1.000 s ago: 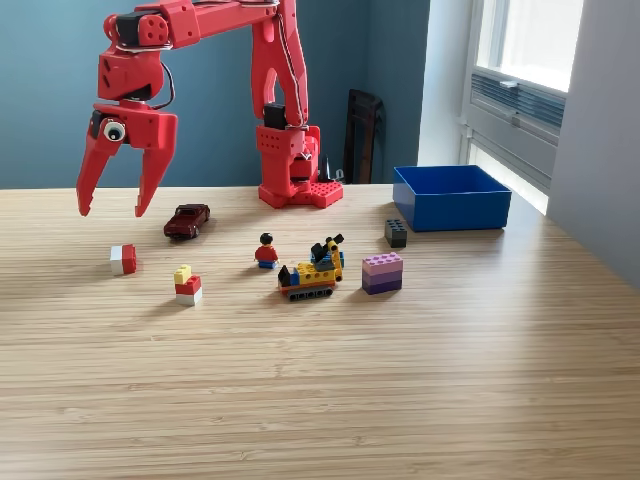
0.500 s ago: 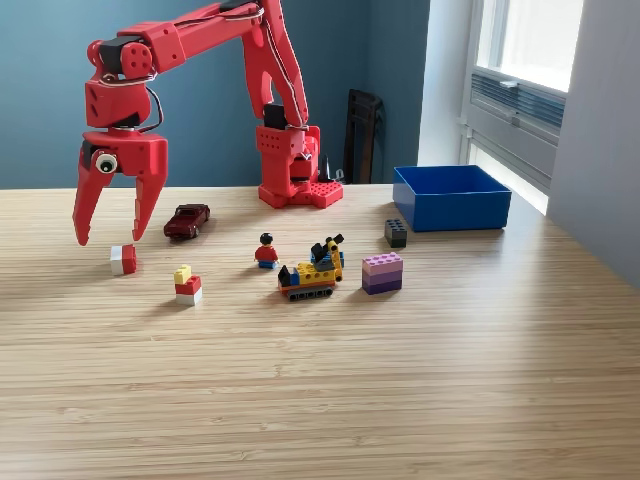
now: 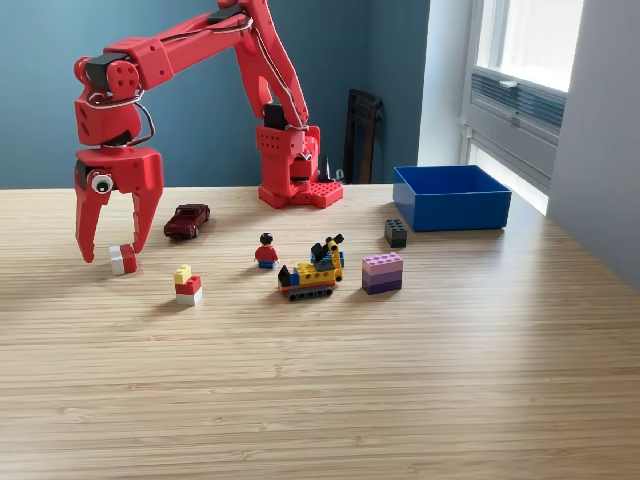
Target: Grasp a lego block and put it in the bin.
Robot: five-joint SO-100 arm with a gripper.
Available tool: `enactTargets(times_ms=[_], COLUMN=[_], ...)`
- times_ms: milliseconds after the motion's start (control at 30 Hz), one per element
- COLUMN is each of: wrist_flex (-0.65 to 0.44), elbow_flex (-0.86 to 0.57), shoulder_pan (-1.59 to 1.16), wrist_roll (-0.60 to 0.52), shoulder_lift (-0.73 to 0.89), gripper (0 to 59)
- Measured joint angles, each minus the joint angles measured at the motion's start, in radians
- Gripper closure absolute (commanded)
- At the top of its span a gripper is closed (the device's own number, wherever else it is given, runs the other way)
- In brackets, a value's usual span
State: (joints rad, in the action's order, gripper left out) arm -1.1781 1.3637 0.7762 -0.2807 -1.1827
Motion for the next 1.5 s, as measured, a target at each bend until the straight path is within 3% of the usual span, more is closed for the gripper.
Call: enactTargets(times_ms=[200, 533, 833, 1100, 1333, 1500], wrist_flex=[-0.061, -0.129, -0.170, -0.183, -0.282, -0.318], elbow_flex=[-0.064, -0.132, -0.175, -0.183, -0.252, -0.252], shoulder_pan=[0.000, 0.000, 0.000, -0.031, -0.144, -0.276], wrist_roll=[0.002, -0.002, 0.002, 0.074, 0.094, 0.103], shoulder_lift=[0.054, 0.103, 0.104, 0.104, 0.101, -0.011], gripper=[42.9, 58.5, 58.5, 58.5, 58.5, 58.5])
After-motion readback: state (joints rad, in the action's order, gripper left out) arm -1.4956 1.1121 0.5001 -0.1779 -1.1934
